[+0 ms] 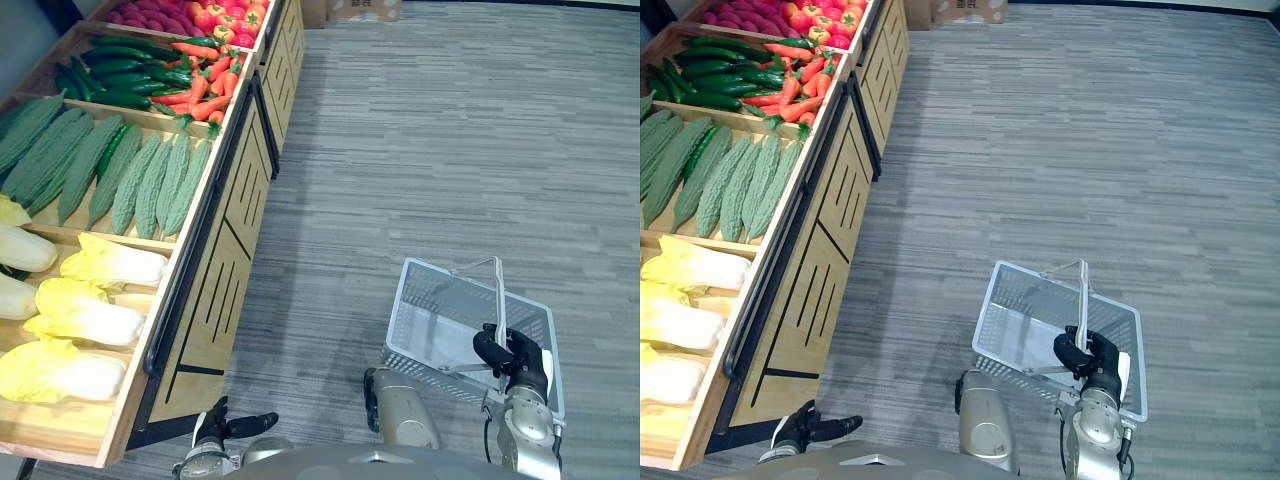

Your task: Pick vegetable in the basket

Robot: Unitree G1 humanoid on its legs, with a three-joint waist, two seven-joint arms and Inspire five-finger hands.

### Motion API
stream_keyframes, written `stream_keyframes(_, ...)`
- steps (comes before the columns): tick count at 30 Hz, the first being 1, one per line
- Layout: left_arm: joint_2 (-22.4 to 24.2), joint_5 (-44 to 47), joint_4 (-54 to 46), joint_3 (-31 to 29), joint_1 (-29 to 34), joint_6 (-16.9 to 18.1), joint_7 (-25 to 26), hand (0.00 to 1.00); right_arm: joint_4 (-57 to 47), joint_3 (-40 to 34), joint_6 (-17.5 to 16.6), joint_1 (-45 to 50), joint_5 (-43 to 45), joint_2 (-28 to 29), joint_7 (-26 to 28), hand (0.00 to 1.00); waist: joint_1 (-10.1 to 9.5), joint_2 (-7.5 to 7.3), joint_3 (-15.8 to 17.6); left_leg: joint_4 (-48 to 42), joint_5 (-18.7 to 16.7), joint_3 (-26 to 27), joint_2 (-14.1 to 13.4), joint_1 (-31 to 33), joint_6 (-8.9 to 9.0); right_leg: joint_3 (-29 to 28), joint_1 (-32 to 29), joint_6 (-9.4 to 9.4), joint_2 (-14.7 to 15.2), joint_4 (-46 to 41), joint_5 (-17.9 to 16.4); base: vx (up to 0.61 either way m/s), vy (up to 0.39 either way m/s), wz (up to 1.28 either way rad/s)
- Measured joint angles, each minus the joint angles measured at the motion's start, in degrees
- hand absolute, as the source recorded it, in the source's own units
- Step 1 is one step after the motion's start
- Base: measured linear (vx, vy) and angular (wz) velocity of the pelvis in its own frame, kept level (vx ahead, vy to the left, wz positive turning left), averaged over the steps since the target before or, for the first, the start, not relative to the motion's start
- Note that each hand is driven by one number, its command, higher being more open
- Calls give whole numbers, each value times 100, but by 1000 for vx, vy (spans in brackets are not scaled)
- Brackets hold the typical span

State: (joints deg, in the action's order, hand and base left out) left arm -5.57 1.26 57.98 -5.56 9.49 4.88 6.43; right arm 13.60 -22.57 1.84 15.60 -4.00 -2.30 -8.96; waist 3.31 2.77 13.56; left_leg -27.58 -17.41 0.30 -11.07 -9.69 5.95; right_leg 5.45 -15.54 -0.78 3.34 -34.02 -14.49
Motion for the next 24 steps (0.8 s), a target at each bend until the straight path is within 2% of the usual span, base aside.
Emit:
stream_keyframes(1, 25, 99, -11, -28, 17, 7, 3, 100, 0, 2, 0, 63, 12, -2, 8, 0, -29, 23, 3, -937, 285, -45, -173, 429, 5, 134, 219, 81, -86, 99, -67, 222, -247, 44)
stream_keyframes(2, 55, 144, -56, -111, 11, 17, -1, 100, -1, 3, 0, 85, 31, -2, 12, 0, -54, 54, 8, -1394, 541, -38, -266, 617, -17, 183, 368, 122, -139, 170, -100, 203, -197, 27)
stream_keyframes(3, 85, 159, -164, -186, 8, 19, 2, 100, -1, 6, 1, 137, 118, -2, 20, 0, -139, 36, 24, -2076, 1175, 85, -461, 878, -182, 231, 680, 214, -234, 356, -151, 172, -152, 8)
stream_keyframes(4, 78, 175, -237, -215, 13, 21, -4, 100, -5, 7, 1, 151, 119, -11, 16, 0, -195, 22, 32, -2500, 1417, 233, -600, 1023, -292, 244, 896, 322, -270, 486, -181, 210, -163, 0)
stream_keyframes(5, 46, 232, -253, -216, 11, 36, -6, 100, -7, 4, 1, 153, 121, -45, -18, 0, -222, -17, 48, -2983, 1225, 483, -729, 1231, -491, 265, 1113, 407, -262, 627, -227, 157, -106, -4)
stream_keyframes(6, 34, 254, -271, -223, 10, 39, -6, 100, -15, -3, 1, 161, 129, -61, -32, 0, -214, -30, 48, -3122, 1119, 645, -767, 1330, -526, 266, 1232, 420, -257, 717, -237, 251, -123, 4)
stream_keyframes(7, 21, 273, -353, -228, 0, 36, 2, 100, -41, -38, 0, 182, 238, -95, -84, 0, -199, -72, 75, -3039, 881, 1060, -759, 1467, -599, 323, 1567, 397, -190, 980, -216, 285, -86, 18)
stream_keyframes(9, -32, 272, -401, -226, -2, 36, 11, 100, -46, -67, 0, 211, 264, -98, -162, 0, -166, -158, 117, -2546, 654, 1444, -663, 1546, -606, 425, 1866, 361, -78, 1216, -195, 293, -41, 28)
stream_keyframes(11, -48, 274, -457, -221, -49, 42, 24, 100, -50, -97, -1, 174, 306, -198, -172, 0, -175, -227, 160, -1441, 405, 1623, -209, 1796, -498, 534, 2089, 346, 110, 1434, -193, 307, 44, 26)
stream_keyframes(12, -53, 275, -458, -221, -62, 46, 21, 100, -50, -104, -1, 151, 344, -203, -173, 0, -180, -243, 169, -1158, 366, 1644, -71, 1857, -460, 545, 2121, 326, 160, 1462, -196, 322, 105, 22)
stream_keyframes(13, -58, 274, -459, -224, -94, 56, 21, 100, -47, -114, -1, 105, 396, -201, -171, 0, -200, -264, 185, -529, 408, 1682, 214, 1924, -388, 551, 2199, 284, 248, 1513, -187, 293, 137, 17)
stream_keyframes(14, -46, 267, -453, -215, -112, 34, 41, 100, -48, -117, -2, 94, 438, -202, -162, 0, -217, -237, 172, 252, 843, 1745, 447, 1895, -393, 550, 2300, 187, 281, 1508, -229, 291, 151, 16)
stream_keyframes(15, -19, 266, -452, -213, -96, 33, 54, 100, -47, -118, -3, 98, 438, -204, -158, 0, -220, -189, 156, 567, 1149, 1800, 501, 1872, -578, 548, 2360, 78, 246, 1500, -285, 297, 153, 28)
stream_keyframes(16, -89, 259, -443, -219, -137, 13, 35, 100, 29, -67, 4, 84, 429, -100, -147, 0, -251, -339, 172, 620, 1063, 1869, 677, 1696, -689, 528, 2476, -81, 376, 1513, -390, 341, 131, 33)
stream_keyframes(17, -122, 258, -454, -216, -131, 28, 69, 100, 26, -7, 1, 98, 437, -86, -115, 0, -293, -444, 194, 714, 1050, 1854, 786, 1683, -710, 511, 2468, -158, 453, 1559, -339, 323, 111, 31)
stream_keyframes(19, -113, 265, -425, -256, -141, -8, 75, 100, 27, 2, 2, 27, 434, -83, -106, 0, -331, -460, 200, 822, 996, 1830, 867, 1650, -795, 449, 2609, -288, 462, 1783, -171, 268, 80, 19)
stream_keyframes(21, -98, 258, -382, -267, -101, -10, 91, 100, 34, 93, 2, -9, 420, -80, -77, 0, -359, -428, 193, 1050, 996, 1812, 886, 1401, -796, 310, 2670, -278, 420, 1737, 23, 208, 51, 8)
stream_keyframes(22, -29, 239, -324, -265, -89, -22, 102, 100, 35, 187, 1, -16, 413, -79, -30, 0, -365, -353, 172, 1194, 997, 1788, 811, 1222, -797, 189, 2610, -265, 363, 1496, 73, 120, 2, 0)
stream_keyframes(23, -5, 220, -285, -271, -90, -26, 105, 100, 37, 221, -6, -7, 380, -73, -5, 0, -357, -307, 129, 1235, 997, 1766, 766, 1198, -797, 148, 2582, -188, 333, 1541, -28, 125, -62, -7)
stream_keyframes(24, -1, 106, -219, -279, -96, -22, 104, 100, 36, 338, -51, -45, 306, -71, 2, 0, -378, -302, 73, 1316, 1004, 1814, 745, 1141, -785, 40, 2511, -174, 318, 2104, -24, 64, -95, -15)
